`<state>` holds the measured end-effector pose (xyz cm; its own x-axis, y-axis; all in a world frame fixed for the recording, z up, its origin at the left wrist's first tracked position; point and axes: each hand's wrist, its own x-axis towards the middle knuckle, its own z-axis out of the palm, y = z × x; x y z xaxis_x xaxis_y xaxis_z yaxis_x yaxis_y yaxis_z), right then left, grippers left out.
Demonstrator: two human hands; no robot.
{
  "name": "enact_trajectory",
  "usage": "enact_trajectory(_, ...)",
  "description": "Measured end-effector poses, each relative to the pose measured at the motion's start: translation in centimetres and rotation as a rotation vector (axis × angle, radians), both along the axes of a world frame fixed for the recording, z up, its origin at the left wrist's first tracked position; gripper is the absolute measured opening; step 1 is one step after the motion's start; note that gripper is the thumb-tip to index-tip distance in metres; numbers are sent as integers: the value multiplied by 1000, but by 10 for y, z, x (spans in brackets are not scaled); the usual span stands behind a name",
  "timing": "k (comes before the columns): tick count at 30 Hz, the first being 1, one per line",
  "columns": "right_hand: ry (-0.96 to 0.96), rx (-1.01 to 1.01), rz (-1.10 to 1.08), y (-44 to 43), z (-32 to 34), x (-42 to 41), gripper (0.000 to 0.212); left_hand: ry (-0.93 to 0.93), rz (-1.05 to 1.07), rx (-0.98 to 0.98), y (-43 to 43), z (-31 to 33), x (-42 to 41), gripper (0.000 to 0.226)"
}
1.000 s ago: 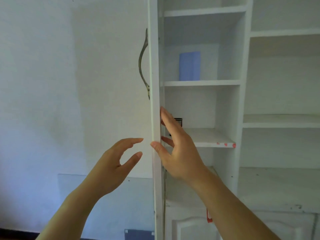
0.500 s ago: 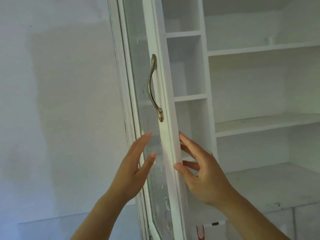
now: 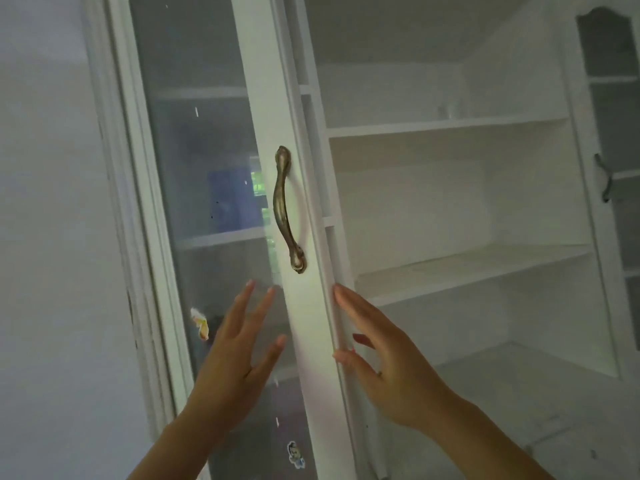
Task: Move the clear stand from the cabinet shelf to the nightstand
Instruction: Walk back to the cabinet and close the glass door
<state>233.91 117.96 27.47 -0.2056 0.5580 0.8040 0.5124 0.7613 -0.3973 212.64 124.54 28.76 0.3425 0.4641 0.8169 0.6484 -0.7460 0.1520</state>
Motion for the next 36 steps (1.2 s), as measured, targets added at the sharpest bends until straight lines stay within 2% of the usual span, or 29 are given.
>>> enact_trajectory(7,-128,31,-92,67,-1,53,64,37,120,78,57,-8,42,63)
enact_trajectory(18,-488,317,-342,171,13,80,78,161,432,134,123,-14,67,65)
enact_trajectory(22,-517,335,-324,183,13,83,79,221,466,178,134,-14,59,65)
enact_trajectory(29,-537,335,-443,185,13,75,82,242,513,192,150,-12,62,65)
enact_trajectory(36,-575,183,-414,195,11,58,101,272,523,219,173,-13,61,70)
